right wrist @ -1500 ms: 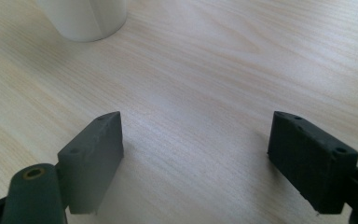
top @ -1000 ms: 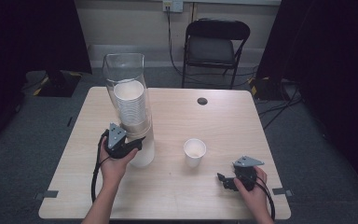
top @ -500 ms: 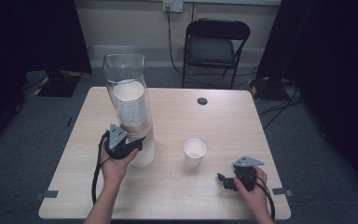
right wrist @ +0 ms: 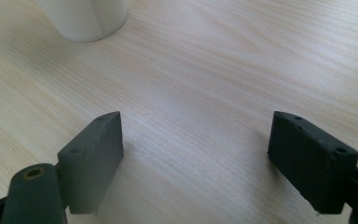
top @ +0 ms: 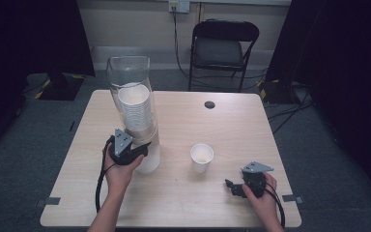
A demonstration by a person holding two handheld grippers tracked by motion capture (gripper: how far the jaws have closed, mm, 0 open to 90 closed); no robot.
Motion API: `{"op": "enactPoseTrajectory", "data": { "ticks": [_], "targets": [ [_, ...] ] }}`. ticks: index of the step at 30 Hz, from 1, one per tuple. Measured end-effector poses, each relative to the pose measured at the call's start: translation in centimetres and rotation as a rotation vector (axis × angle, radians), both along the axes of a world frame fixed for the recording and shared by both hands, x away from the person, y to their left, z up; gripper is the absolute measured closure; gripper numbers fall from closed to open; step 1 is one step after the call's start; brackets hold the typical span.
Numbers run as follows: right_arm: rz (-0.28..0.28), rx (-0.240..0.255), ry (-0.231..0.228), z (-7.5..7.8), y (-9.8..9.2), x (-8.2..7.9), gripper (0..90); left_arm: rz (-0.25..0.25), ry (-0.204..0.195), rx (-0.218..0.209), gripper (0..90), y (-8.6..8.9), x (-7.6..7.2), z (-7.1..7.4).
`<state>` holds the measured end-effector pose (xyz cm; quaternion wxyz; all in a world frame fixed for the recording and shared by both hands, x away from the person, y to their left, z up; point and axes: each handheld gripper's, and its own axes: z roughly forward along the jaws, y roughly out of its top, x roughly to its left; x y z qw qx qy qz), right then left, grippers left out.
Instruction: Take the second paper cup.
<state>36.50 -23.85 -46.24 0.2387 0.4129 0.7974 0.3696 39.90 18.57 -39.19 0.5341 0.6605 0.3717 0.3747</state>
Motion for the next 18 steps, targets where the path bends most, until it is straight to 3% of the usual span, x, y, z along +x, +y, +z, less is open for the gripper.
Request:
{"op": "enactPoseTrajectory", "data": {
  "ticks": [2, 4, 9, 18],
  "targets": [
    [0.0, 0.0, 0.0, 0.0, 0.0, 0.0, 17.6, -0.01, -0.003, 0.022, 34.1, 0.11, 0.06, 0.07],
    [0.0, 0.0, 0.0, 0.0, 0.0, 0.0, 17.6, 0.001, 0.008, -0.004, 34.1, -0.06, -0.02, -0.03],
    [0.0, 0.0, 0.0, 0.0, 0.0, -0.01, 17.6, 0.02, -0.013, -0.01, 34.3, -0.35, -0.29, -0.42],
    [0.0, 0.0, 0.0, 0.0, 0.0, 0.0, 17.6, 0.024, -0.015, 0.009, 34.4, -0.36, -0.38, -0.46]
  ]
}}
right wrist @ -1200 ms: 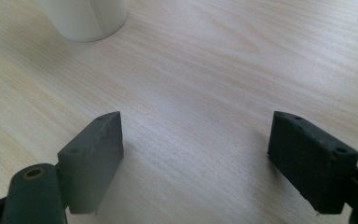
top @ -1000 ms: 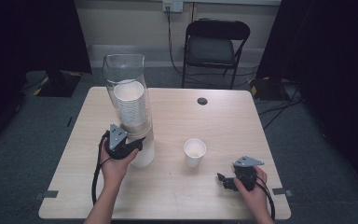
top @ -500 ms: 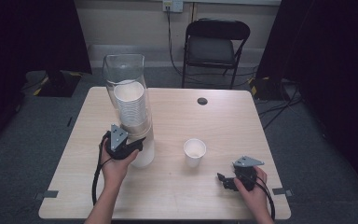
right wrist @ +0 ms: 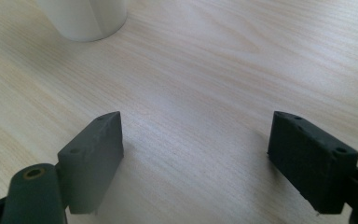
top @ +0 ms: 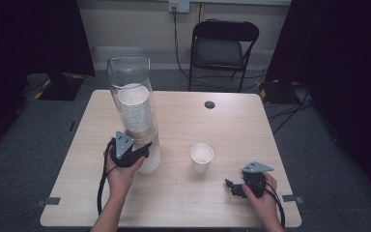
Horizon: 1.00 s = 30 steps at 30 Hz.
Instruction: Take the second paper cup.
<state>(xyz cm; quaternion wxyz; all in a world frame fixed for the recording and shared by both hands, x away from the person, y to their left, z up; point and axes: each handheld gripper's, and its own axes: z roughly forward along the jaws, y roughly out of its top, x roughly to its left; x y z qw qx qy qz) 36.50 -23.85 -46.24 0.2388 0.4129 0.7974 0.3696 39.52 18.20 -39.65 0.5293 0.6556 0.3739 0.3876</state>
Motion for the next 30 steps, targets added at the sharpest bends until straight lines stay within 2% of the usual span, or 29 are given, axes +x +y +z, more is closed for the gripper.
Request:
{"op": "enactPoseTrajectory", "data": {
  "ticks": [8, 9, 10, 11, 12, 13, 14, 15, 16, 17, 18, 19, 21, 22, 25, 28, 30],
  "targets": [
    [0.0, 0.0, 0.0, 0.0, 0.0, 0.0, 17.6, 0.004, 0.012, -0.005, 34.5, -0.1, 0.0, 0.0],
    [0.0, 0.0, 0.0, 0.0, 0.0, 0.0, 17.6, 0.012, 0.035, 0.035, 34.5, -0.1, 0.1, -0.2],
    [0.0, 0.0, 0.0, 0.0, 0.0, 0.0, 17.6, 0.022, 0.05, 0.057, 34.5, -0.1, 0.1, -0.6],
    [0.0, 0.0, 0.0, 0.0, 0.0, 0.0, 17.6, 0.028, 0.121, 0.103, 35.9, -0.2, 0.3, -1.3],
    [0.0, 0.0, 0.0, 0.0, 0.0, 0.0, 17.6, 0.037, 0.162, 0.152, 36.8, -0.2, 0.4, -2.7],
    [0.0, 0.0, 0.0, 0.0, 0.0, 0.0, 17.6, 0.033, 0.278, 0.214, 37.1, -0.4, 0.6, -4.5],
    [0.001, 0.0, 0.001, 0.0, 0.0, 0.0, 17.6, 0.05, 0.296, 0.171, 37.1, -0.4, 0.3, -6.7],
    [0.003, -0.001, 0.001, 0.0, 0.0, 0.0, 17.4, 0.053, 0.269, 0.166, 36.9, -0.5, 0.0, -6.7],
    [0.008, -0.001, 0.0, 0.0, 0.0, 0.0, 17.4, 0.008, 0.256, 0.154, 36.8, -0.7, -0.3, -6.5],
    [0.013, -0.002, 0.001, 0.0, 0.0, -0.1, 17.3, 0.007, 0.242, 0.176, 36.8, -0.8, -0.5, -6.3],
    [0.014, -0.002, 0.0, 0.0, 0.0, -0.1, 17.3, -0.001, 0.248, 0.179, 36.8, -0.5, -0.8, -6.1],
    [0.011, -0.003, 0.002, 0.0, 0.0, -0.1, 17.3, -0.012, 0.253, 0.15, 36.8, -0.3, -1.0, -6.0],
    [0.011, -0.003, 0.003, 0.0, 0.0, -0.1, 17.2, -0.032, 0.251, 0.187, 36.7, -0.1, -1.5, -6.1],
    [0.015, -0.002, 0.004, 0.0, 0.0, -0.1, 17.1, -0.044, 0.261, 0.167, 36.6, -0.1, -1.6, -6.2],
    [0.017, -0.003, 0.004, 0.0, 0.0, 0.0, 17.0, -0.082, 0.291, 0.168, 36.4, -0.4, -2.2, -6.9],
    [0.017, -0.003, 0.004, 0.0, 0.0, 0.0, 17.0, -0.121, 0.292, 0.176, 36.2, -1.0, -2.9, -6.8],
    [0.017, -0.003, 0.004, 0.0, 0.0, 0.0, 17.0, -0.13, 0.287, 0.214, 36.2, -1.1, -3.2, -6.6]
  ]
}}
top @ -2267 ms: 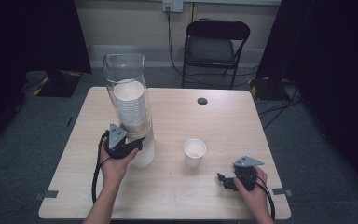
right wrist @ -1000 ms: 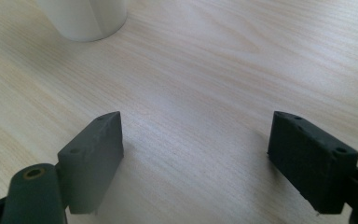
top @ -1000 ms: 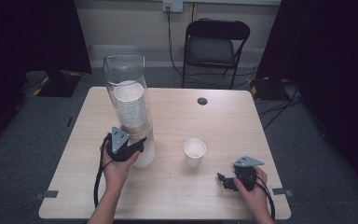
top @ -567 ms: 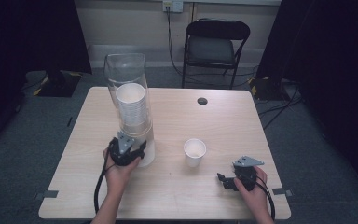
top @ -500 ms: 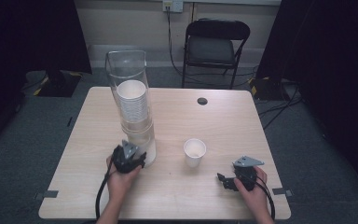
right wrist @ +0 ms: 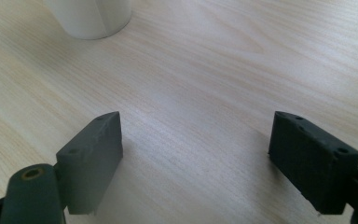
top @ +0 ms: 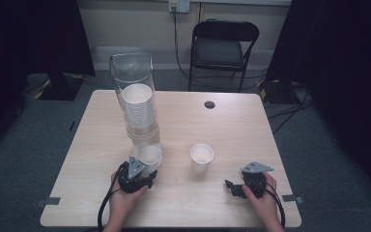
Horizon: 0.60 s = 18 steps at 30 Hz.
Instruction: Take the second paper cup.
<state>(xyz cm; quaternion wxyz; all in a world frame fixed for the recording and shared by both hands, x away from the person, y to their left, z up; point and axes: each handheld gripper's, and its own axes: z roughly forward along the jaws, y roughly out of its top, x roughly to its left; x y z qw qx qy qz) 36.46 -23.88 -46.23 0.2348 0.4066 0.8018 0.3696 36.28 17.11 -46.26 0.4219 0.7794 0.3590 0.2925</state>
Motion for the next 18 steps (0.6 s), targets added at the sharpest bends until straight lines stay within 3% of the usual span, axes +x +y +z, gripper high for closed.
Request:
{"op": "enactPoseTrajectory", "data": {
  "ticks": [1, 3, 7, 12, 14, 15, 18],
  "targets": [
    [0.0, 0.0, 0.0, 0.0, 0.0, 0.0, 17.0, -0.011, 0.017, -0.02, 36.1, -0.2, -0.1, -0.1],
    [0.0, 0.0, 0.0, 0.0, 0.0, 0.0, 17.0, -0.036, 0.016, -0.003, 35.9, -0.3, -0.3, -0.1],
    [0.0, 0.0, 0.0, 0.0, 0.0, 0.0, 17.0, -0.073, 0.018, -0.017, 35.7, -1.0, -0.5, -0.1],
    [0.0, 0.0, 0.0, 0.0, 0.0, 0.0, 17.0, -0.136, 0.05, -0.071, 35.4, -2.1, -0.4, -0.2],
    [0.0, 0.0, 0.001, 0.0, 0.0, 0.0, 17.0, -0.164, 0.069, -0.063, 35.2, -2.8, -0.4, -0.4],
    [0.0, 0.0, 0.0, 0.0, 0.0, 0.0, 17.0, -0.178, 0.06, -0.05, 35.1, -3.0, -0.4, -0.3],
    [0.0, 0.0, 0.0, 0.0, 0.0, 0.0, 17.0, -0.215, 0.07, -0.075, 35.0, -3.9, -0.2, -0.3]
  ]
}}
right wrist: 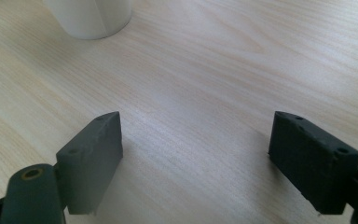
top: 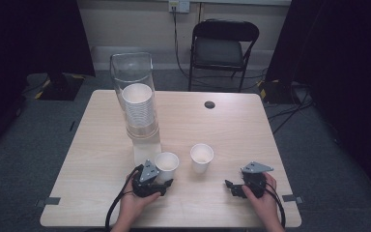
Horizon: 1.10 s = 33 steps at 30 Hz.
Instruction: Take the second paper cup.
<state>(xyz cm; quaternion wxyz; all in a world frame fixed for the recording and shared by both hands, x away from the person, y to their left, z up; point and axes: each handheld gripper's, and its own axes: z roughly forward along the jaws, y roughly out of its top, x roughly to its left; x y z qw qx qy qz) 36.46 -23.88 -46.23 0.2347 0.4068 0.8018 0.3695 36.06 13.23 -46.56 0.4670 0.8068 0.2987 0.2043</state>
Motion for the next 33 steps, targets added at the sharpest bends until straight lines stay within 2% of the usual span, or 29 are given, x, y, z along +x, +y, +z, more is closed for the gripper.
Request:
{"op": "enactPoseTrajectory", "data": {
  "ticks": [6, 8, 10, 14, 15, 17, 18, 21, 23, 29, 33],
  "targets": [
    [0.0, 0.0, 0.0, 0.0, 0.0, 0.0, 17.0, -0.054, 0.037, 0.064, 34.7, -1.8, 0.6, 0.0],
    [0.0, 0.0, 0.0, 0.0, 0.0, 0.0, 17.0, -0.059, 0.037, 0.069, 34.6, -2.2, 0.6, 0.0],
    [0.0, 0.0, 0.0, 0.0, 0.0, 0.0, 17.0, -0.057, 0.055, 0.053, 34.5, -2.5, 0.8, 0.0],
    [0.0, 0.0, 0.0, 0.0, 0.0, 0.0, 17.0, -0.061, 0.069, 0.082, 33.9, -2.6, 1.0, 0.0],
    [0.0, 0.0, 0.0, 0.0, 0.0, 0.0, 17.0, -0.054, 0.084, 0.07, 33.8, -2.7, 1.0, -0.1],
    [0.0, 0.0, 0.0, 0.0, 0.0, 0.0, 17.0, -0.055, 0.091, 0.089, 33.7, -2.7, 1.1, -0.1],
    [0.0, 0.0, 0.0, 0.0, 0.0, 0.0, 17.0, -0.06, 0.094, 0.082, 33.7, -2.8, 1.2, -0.1],
    [0.0, 0.0, 0.0, 0.0, 0.0, 0.0, 17.0, -0.063, 0.094, 0.081, 33.7, -3.0, 1.2, -0.1],
    [0.0, 0.0, 0.0, 0.0, 0.0, 0.0, 17.0, -0.072, 0.088, 0.1, 33.7, -3.0, 1.3, -0.1],
    [0.0, 0.0, 0.0, 0.0, 0.0, 0.0, 17.0, -0.077, 0.089, 0.096, 32.7, -3.3, 1.2, -0.1],
    [0.0, 0.0, 0.0, 0.0, 0.0, 0.0, 17.0, -0.081, 0.1, 0.111, 24.1, -3.2, 1.0, -0.1]
  ]
}}
